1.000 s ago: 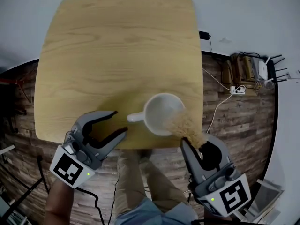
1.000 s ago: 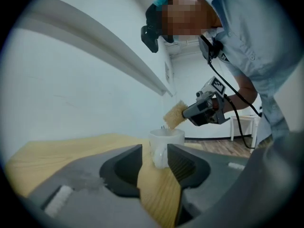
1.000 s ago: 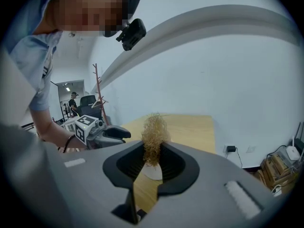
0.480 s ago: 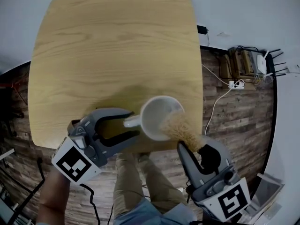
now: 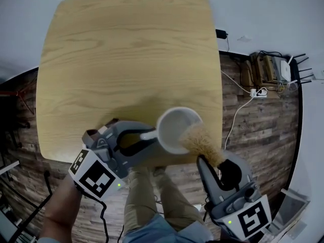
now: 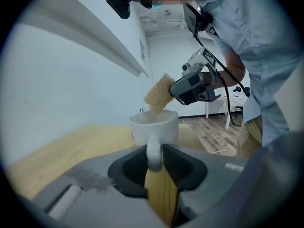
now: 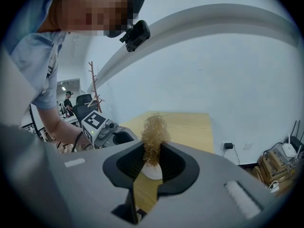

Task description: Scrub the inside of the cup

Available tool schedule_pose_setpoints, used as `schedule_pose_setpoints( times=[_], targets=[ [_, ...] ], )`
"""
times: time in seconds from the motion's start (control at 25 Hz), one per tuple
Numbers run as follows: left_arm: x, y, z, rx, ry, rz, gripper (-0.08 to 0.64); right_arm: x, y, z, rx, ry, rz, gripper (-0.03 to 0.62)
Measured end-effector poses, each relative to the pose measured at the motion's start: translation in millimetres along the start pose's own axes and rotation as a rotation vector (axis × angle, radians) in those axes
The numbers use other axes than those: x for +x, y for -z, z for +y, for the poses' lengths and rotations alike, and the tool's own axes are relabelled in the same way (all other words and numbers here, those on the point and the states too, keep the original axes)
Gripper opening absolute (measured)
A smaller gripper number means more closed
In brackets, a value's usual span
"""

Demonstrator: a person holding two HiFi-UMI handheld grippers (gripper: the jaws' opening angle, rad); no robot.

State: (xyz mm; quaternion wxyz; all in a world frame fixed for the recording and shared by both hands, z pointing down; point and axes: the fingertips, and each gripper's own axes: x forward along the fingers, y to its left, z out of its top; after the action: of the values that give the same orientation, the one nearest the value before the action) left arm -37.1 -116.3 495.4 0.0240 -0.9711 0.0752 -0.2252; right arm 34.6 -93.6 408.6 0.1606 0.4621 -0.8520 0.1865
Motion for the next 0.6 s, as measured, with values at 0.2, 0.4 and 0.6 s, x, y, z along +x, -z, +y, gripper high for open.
schedule_pose_setpoints(
  times=[0.2,0.4,0.6],
  targets=[
    [-0.8,1.4,0.8,0.011,0.013,0.005,0.086,1.9,2.2,0.5,0.005,0.0,0.007,0.077],
    [-2.9,1.8,2.6,-0.008,0.048,0.02,0.073,4.6,5.1,-0.3,0.013,-0.003,0.016,0.077],
    [-6.9,0.9,7.8,0.015,0.089,0.077,0.069,10.0,4.0,-3.1,0.022,-0.015,0.001,0.077]
  ],
)
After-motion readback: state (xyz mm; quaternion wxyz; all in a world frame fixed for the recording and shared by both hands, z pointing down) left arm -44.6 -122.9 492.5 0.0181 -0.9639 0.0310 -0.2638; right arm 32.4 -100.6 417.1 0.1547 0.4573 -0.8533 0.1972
